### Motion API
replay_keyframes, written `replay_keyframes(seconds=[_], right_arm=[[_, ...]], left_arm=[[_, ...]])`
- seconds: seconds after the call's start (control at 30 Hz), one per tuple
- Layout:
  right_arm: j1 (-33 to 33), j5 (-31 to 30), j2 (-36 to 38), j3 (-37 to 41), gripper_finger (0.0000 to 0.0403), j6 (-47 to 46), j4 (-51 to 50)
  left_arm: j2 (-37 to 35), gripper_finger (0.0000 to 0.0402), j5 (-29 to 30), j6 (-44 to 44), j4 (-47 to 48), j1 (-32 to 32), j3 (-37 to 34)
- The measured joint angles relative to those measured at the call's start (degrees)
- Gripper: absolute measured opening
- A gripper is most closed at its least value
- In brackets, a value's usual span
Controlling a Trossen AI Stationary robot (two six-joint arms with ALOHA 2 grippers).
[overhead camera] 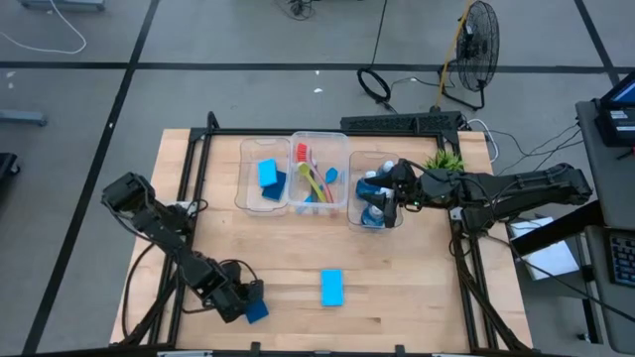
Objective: Pick & Place Kitchen Sink Supplies
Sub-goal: Put the blue sponge into the left transparent bin
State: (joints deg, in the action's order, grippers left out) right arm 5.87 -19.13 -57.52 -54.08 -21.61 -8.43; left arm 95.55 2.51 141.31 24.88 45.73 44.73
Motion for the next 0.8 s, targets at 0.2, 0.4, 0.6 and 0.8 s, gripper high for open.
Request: replay_keyframes(seconds=[0.2, 0.4, 0.6, 0.8], right_arm=[[0.00, -0.01, 0.00, 0.00, 0.0212, 0.00, 0.00], [0.01, -0.03, 0.00, 0.00, 0.0212, -0.09, 0.00], [0.02, -0.03, 0.00, 0.00, 0.0212, -0.15, 0.26], [0.00, -0.03, 0.00, 0.00, 0.0212, -0.15, 0.35]], left_arm=[[0.02, 0.0013, 1.11, -0.43, 0.74, 1.12, -0.04], [-3.06, 0.0007, 10.62, -3.15, 4.44, 2.14, -0.49], [-9.96, 0.0005, 28.16, -11.62, 12.89, 2.15, -0.65], [-18.17, 0.0004, 49.51, -34.56, 14.21, 3.16, -0.57]])
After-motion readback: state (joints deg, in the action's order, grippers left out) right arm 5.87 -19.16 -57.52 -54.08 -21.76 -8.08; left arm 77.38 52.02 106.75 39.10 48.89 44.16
